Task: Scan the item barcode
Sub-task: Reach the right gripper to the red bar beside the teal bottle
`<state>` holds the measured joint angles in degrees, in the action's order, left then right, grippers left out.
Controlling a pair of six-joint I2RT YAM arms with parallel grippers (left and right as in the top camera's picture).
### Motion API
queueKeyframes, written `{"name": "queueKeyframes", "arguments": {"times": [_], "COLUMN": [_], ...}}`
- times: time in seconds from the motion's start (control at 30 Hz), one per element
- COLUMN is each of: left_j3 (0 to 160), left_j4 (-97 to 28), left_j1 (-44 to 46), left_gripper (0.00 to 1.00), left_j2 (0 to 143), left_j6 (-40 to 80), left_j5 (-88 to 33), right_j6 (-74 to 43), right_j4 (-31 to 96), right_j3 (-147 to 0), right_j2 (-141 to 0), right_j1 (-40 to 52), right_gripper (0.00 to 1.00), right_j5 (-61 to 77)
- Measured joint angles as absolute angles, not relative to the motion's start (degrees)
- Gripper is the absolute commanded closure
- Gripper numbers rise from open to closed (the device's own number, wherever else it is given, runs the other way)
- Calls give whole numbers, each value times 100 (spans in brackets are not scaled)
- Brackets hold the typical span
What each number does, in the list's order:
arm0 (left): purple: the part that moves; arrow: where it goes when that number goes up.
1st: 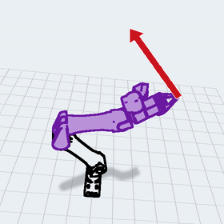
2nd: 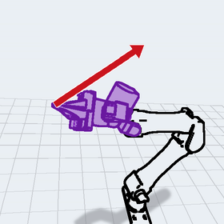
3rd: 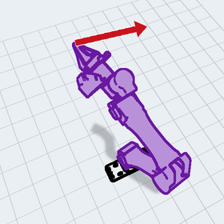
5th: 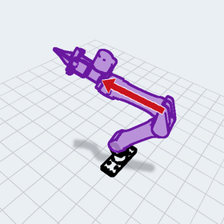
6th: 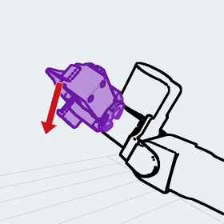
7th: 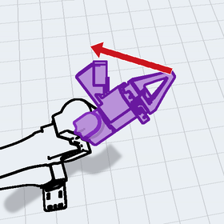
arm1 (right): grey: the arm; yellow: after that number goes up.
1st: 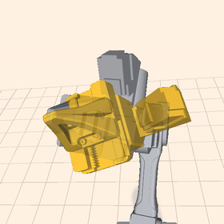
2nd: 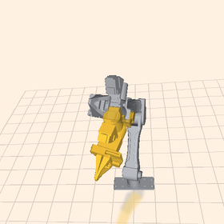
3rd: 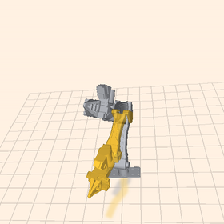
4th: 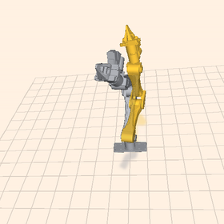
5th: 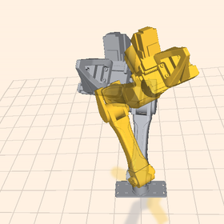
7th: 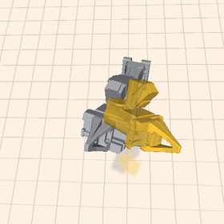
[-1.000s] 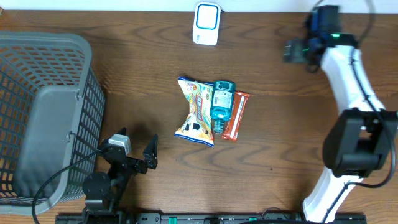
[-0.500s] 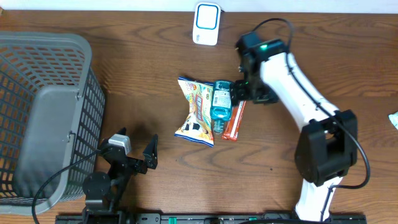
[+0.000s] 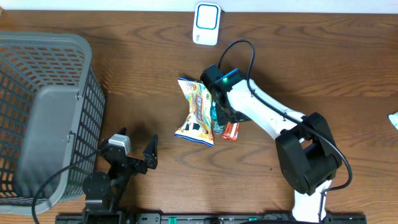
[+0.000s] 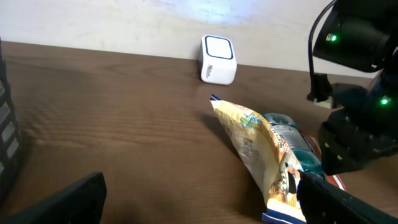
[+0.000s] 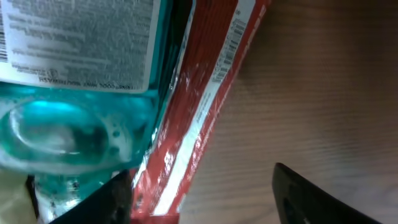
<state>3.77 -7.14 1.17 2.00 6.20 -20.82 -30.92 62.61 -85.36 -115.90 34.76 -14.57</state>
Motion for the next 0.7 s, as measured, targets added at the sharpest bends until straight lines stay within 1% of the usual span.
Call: {"name": "queueKeyframes", "arguments": {"times": [0.17,0.37,0.57,0.7], "left_j3": [377,377,377,377], "left_j4": [-714,-711,-714,-714], "left_j1": [117,117,117,117], "left_gripper": [2,2,2,2], "left_j2": [200,200,200,200], "left_j6": [617,620,620,617], "left_j5": [-2082,-2082,-2082,-2082], "right_j6": [-3203,-3269,-3291,-3293], "right_j4": [5933,5717,5826,5916], "right_j3": [-8477,-8383,-8396,-8401], "right_j2": [-11590,-11880,-12099,-12134], "right_j1": [3542,3889,4189,4217], "right_gripper": [39,38,36,38], "right_j5": [-1647,-1780,-2163,-2379]}}
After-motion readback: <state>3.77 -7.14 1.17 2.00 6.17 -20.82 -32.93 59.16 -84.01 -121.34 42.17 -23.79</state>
